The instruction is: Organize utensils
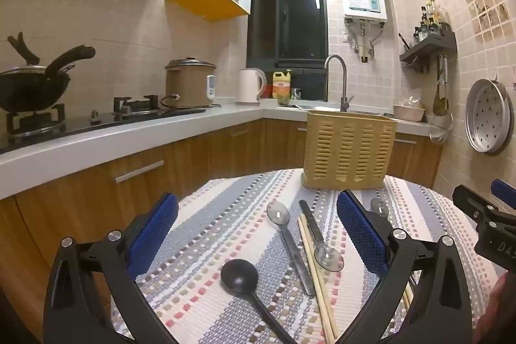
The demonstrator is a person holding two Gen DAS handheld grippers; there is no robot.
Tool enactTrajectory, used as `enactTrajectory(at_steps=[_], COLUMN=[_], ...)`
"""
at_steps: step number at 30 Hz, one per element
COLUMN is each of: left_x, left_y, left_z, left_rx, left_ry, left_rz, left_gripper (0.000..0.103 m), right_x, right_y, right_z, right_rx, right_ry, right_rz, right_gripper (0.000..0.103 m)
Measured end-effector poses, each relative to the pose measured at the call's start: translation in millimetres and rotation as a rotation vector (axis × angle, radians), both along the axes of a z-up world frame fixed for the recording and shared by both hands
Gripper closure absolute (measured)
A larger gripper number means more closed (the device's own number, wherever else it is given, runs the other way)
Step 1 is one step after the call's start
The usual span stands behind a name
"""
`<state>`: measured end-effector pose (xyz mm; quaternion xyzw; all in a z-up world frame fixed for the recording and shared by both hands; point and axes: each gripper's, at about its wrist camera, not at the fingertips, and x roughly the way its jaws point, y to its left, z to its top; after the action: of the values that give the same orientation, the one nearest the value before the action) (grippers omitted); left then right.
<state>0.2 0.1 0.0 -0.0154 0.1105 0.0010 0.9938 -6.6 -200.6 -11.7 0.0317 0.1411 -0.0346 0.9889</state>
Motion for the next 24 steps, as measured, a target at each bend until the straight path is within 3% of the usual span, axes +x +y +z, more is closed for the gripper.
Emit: enactTrajectory(at_steps=[3, 24], left_x=[-3, -3], left_y=[1, 2], left_z=[1, -1], left_rx=[0.003, 0.011], left_ry=[-0.033, -0.008], left_rz=[0.004, 0.001], left_gripper=[0.007, 0.007], right_x=[2, -3], right_y=[-3, 5], right_z=[-1, 3], right_rx=[0.0, -0.029], right_ry=[0.008, 0.001], right_rz=[0.003, 0.016], right_gripper=[0.008, 0.008])
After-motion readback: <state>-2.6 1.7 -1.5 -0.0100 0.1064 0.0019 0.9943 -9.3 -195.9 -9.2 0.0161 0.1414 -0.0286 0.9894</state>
